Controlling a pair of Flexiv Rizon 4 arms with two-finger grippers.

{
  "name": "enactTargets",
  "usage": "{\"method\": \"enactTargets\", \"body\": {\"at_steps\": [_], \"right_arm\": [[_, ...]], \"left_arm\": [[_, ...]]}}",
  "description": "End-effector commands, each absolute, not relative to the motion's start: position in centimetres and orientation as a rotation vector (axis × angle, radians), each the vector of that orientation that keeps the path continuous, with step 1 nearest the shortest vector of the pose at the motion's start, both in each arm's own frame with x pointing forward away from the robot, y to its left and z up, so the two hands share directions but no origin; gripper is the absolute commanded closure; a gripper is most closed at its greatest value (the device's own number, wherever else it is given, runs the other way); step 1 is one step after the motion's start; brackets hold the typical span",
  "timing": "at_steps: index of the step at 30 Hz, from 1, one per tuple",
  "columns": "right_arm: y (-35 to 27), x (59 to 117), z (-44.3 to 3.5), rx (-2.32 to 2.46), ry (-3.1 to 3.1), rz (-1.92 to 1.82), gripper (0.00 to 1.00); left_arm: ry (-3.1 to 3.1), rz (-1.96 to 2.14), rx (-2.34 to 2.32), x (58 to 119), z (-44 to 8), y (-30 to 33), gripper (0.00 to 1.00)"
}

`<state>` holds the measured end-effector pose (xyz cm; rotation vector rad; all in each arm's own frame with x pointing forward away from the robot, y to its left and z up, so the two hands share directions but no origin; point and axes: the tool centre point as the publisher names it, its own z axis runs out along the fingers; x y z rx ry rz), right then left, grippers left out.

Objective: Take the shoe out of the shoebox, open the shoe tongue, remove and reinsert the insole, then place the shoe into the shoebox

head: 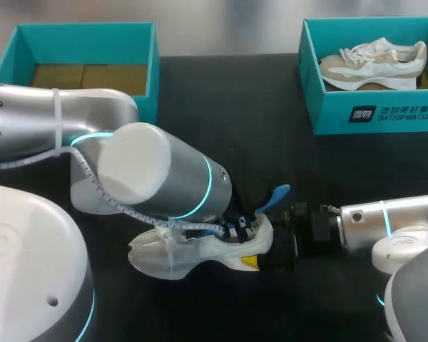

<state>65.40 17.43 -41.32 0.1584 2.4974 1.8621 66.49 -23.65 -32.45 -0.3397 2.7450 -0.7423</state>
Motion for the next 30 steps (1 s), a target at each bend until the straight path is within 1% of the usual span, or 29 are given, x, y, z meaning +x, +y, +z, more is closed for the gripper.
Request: {"method": "enactTargets", "body": {"at_steps": [1,9,23,30], "right_arm": [[17.6,65.3,-41.2,0.16,2.502,1.856,1.0],[17.6,65.3,-41.2,0.16,2.502,1.856,1.0],[17.6,65.3,-41.2,0.16,2.502,1.856,1.0],[17.6,65.3,-41.2,0.16,2.502,1.856,1.0]], "left_arm": [[2.793,-0.797,-0.33,67.3,-32.3,-23.2,1.0],[2.838,-0.872,-0.377,67.8,-30.9,-23.9,1.0],[2.978,-1.097,-0.37,67.5,-26.2,-27.3,1.0],[3.003,-1.266,-0.289,66.9,-22.7,-29.1,1.0]]}}
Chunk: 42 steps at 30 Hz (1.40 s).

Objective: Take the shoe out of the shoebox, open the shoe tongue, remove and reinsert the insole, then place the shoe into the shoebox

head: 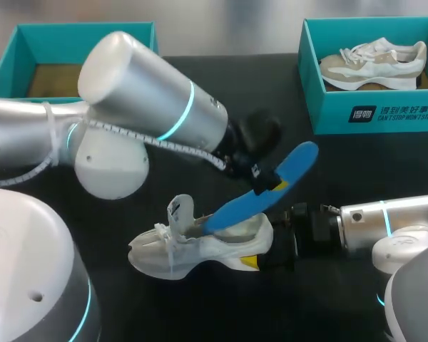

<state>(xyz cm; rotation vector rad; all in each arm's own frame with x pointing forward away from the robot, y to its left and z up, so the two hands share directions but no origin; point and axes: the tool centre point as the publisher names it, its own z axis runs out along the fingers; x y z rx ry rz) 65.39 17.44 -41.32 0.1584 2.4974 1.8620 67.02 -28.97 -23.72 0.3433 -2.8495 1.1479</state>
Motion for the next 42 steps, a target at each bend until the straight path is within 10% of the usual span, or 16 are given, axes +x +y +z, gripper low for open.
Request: {"method": "enactTargets", "body": {"at_steps": [1,19,42], "right_arm": [[17.6,65.3,-41.2,0.16,2.502,1.856,1.0],[17.6,65.3,-41.2,0.16,2.502,1.856,1.0],[17.6,65.3,-41.2,0.16,2.502,1.856,1.0]], "left_arm": [[-2.745,1.182,0.249,66.8,-22.1,-29.4,1.0],[-2.539,1.687,-0.086,62.5,-8.5,-26.4,1.0],[-2.497,1.759,-0.068,62.6,-6.8,-25.4,1.0]]}}
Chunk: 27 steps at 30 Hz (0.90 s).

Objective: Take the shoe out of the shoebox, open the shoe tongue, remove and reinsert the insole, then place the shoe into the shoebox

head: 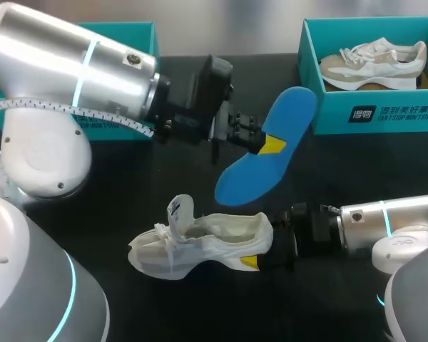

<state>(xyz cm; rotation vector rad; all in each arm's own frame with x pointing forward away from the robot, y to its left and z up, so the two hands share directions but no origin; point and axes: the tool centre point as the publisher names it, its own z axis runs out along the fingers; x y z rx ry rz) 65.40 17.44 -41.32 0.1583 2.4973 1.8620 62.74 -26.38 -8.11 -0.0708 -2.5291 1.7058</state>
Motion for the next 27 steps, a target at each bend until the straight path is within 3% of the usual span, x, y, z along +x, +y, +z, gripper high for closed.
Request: {"method": "enactTargets", "body": {"at_steps": [1,21,27], "right_arm": [[17.6,65.3,-41.2,0.16,2.502,1.856,1.0],[17.6,65.3,-41.2,0.16,2.502,1.856,1.0],[17.6,65.3,-41.2,0.16,2.502,1.856,1.0]], "left_arm": [[-2.488,1.778,-0.061,62.7,-6.1,-25.1,1.0],[-2.241,2.049,-0.138,60.7,3.1,-17.5,1.0],[-2.241,2.049,-0.138,60.7,3.1,-17.5,1.0]]}}
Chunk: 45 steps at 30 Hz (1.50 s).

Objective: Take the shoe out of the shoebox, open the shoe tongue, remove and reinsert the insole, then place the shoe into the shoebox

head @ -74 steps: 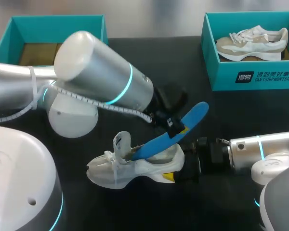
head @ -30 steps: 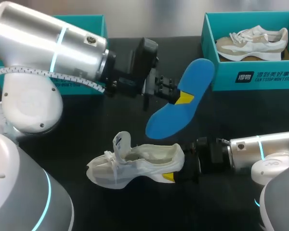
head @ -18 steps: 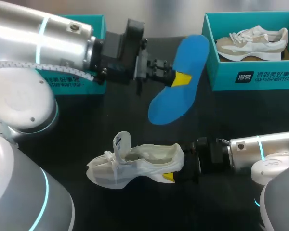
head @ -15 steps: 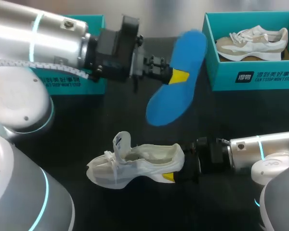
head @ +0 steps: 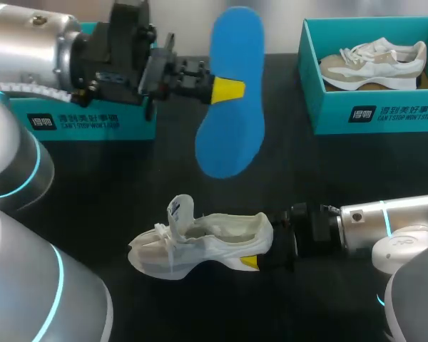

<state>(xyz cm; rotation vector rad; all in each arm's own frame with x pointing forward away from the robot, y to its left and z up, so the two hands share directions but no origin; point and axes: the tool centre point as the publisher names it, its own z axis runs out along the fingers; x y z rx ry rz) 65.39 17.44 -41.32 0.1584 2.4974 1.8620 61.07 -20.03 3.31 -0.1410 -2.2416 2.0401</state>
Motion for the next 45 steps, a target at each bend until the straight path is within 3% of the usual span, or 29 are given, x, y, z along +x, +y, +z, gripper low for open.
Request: {"method": "enactTargets", "body": {"at_steps": [1,16,39,41,42,45], "right_arm": [[17.6,65.3,-41.2,0.16,2.502,1.856,1.0],[17.6,65.3,-41.2,0.16,2.502,1.856,1.0],[17.4,65.4,-41.2,0.168,2.515,1.837,1.0],[17.3,65.4,-41.2,0.164,2.524,1.831,0.84],[17.2,65.4,-41.1,0.167,2.535,1.811,0.0],[17.0,65.5,-40.9,0.169,2.559,1.777,0.0]], "left_arm": [[-2.241,2.049,-0.138,60.7,3.1,-17.5,1.0],[-2.228,2.014,-0.031,58.6,7.1,-16.6,1.0],[-2.166,1.973,0.092,59.4,6.5,-16.3,1.0],[-2.166,1.973,0.092,59.4,6.5,-16.3,1.0],[-2.166,1.973,0.092,59.4,6.5,-16.3,1.0],[-2.166,1.973,0.092,59.4,6.5,-16.3,1.0]]}}
